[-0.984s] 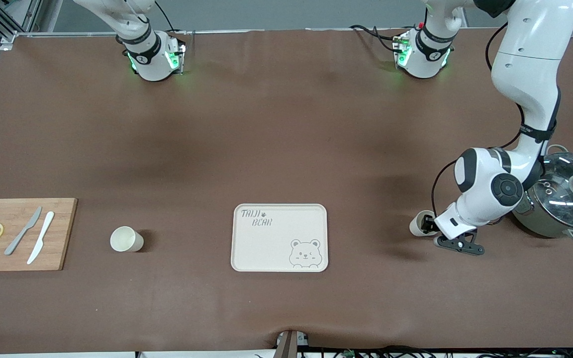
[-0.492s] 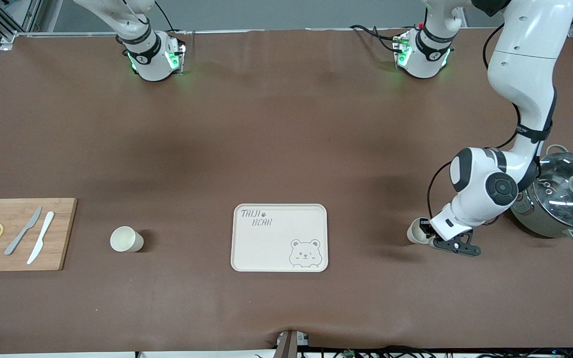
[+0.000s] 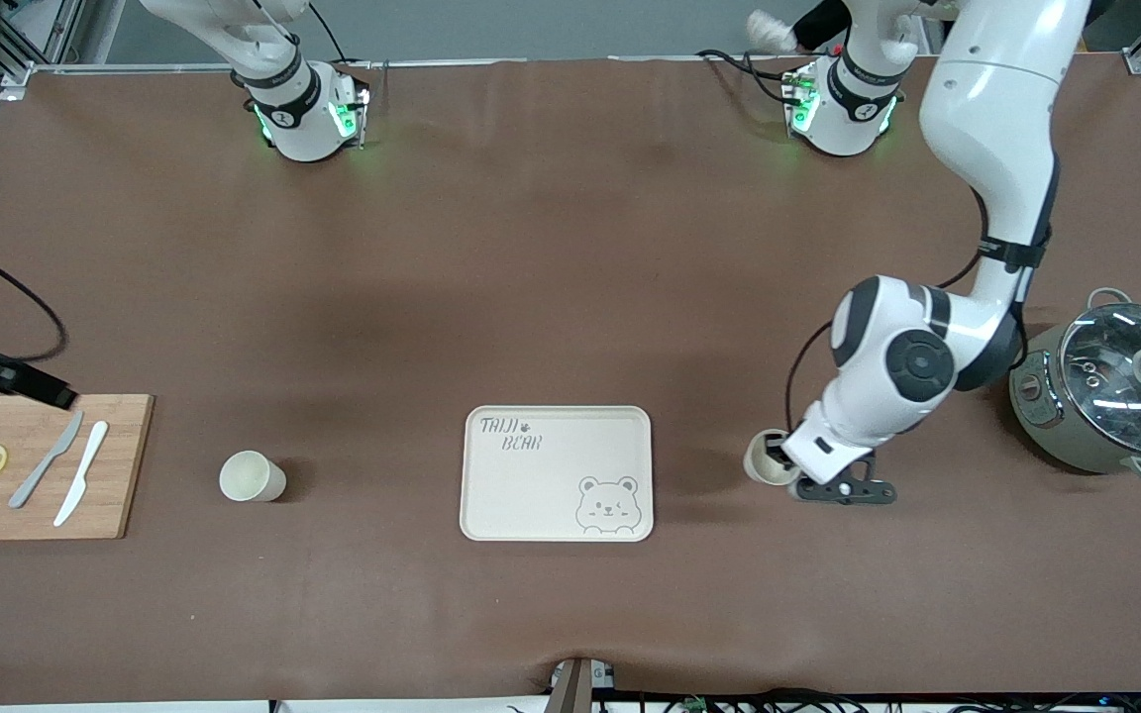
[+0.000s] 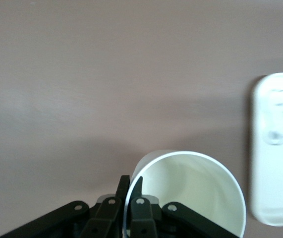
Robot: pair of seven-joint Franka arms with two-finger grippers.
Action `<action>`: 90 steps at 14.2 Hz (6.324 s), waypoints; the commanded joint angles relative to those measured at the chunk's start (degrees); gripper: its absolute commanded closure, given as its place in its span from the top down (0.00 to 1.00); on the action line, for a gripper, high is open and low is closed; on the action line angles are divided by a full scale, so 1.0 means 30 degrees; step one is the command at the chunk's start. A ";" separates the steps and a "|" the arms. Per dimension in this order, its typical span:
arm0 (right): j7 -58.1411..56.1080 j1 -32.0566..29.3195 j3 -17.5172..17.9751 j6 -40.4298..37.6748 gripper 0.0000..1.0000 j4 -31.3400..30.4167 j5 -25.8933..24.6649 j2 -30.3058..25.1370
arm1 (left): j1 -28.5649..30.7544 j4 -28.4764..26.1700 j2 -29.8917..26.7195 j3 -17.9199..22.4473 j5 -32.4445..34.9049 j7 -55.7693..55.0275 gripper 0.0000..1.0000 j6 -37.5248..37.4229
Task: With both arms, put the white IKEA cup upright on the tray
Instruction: 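Carry the cup to the tray while the right gripper reaches the other cup, then lower the cup onto the tray and open the left gripper, then withdraw the left gripper toward the pot while the right gripper grips the cup, then lift the white cup with the right gripper and carry it to the tray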
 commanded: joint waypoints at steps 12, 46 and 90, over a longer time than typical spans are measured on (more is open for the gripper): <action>-0.1154 0.0458 -0.0123 0.9840 1.00 -0.3225 -0.0013 0.4432 | -0.5736 0.5894 0.4674 0.1118 0.0188 -1.0268 0.00 -0.0026; -0.3062 0.0692 -0.0094 1.4183 0.25 -0.5689 -0.0014 0.6162 | -0.1761 0.6217 -0.0245 0.3082 -0.1131 -0.1406 1.00 -0.6730; 1.4721 0.9686 0.0845 0.9080 0.00 0.4156 -0.0570 1.0320 | 0.2494 -0.0815 -0.9503 0.0476 0.0984 0.8068 1.00 -1.0480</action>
